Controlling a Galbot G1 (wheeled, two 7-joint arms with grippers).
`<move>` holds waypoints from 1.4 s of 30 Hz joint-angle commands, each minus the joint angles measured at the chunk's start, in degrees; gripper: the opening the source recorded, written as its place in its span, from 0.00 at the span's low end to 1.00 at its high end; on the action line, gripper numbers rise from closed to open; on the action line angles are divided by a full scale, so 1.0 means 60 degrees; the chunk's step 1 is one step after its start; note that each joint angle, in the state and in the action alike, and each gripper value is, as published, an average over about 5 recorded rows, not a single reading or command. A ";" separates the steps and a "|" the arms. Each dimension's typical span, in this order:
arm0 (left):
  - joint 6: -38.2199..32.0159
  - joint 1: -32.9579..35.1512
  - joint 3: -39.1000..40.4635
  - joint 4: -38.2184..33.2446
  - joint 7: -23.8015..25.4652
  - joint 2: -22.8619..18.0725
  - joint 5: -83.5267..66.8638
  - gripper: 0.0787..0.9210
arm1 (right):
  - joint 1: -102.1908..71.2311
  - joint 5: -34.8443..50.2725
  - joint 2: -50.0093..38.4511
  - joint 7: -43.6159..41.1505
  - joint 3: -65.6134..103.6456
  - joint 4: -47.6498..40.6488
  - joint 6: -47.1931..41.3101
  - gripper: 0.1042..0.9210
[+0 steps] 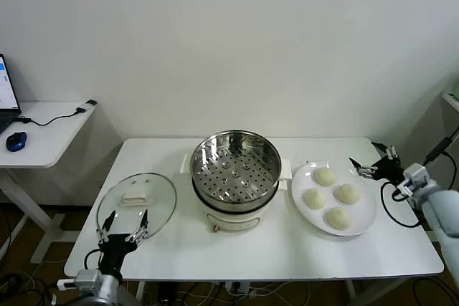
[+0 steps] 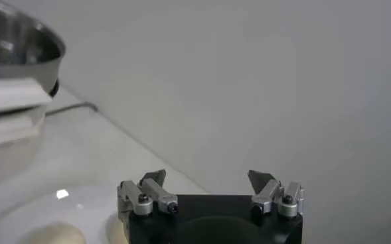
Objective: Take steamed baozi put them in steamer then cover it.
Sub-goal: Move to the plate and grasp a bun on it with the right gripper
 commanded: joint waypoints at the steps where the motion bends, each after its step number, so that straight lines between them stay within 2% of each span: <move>1: 0.0006 0.0081 0.0026 -0.0330 0.0005 -0.0046 0.0021 0.88 | 0.4259 -0.3456 -0.0756 -0.4275 -0.3452 -0.2279 0.0380 0.88; 8: 0.0018 0.0188 0.0010 -0.0588 0.0009 -0.0093 -0.0041 0.88 | 0.6212 -0.4335 0.0310 -0.5430 -0.5604 -0.4269 0.1970 0.88; 17: 0.0122 0.0338 -0.0025 -0.0715 0.0021 -0.0079 -0.0174 0.88 | 0.6530 -0.5648 0.1868 -0.5718 -0.5757 -0.5875 0.2476 0.88; 24: 0.0086 0.0417 -0.0059 -0.0727 0.0015 -0.0078 -0.0164 0.88 | 0.6573 -0.6192 0.2792 -0.5542 -0.5325 -0.7120 0.2764 0.88; 42: -0.0039 0.0537 -0.0049 -0.0743 0.0008 -0.0028 -0.0157 0.88 | 0.6575 -0.7079 0.3961 -0.4428 -0.4471 -0.8802 0.3334 0.88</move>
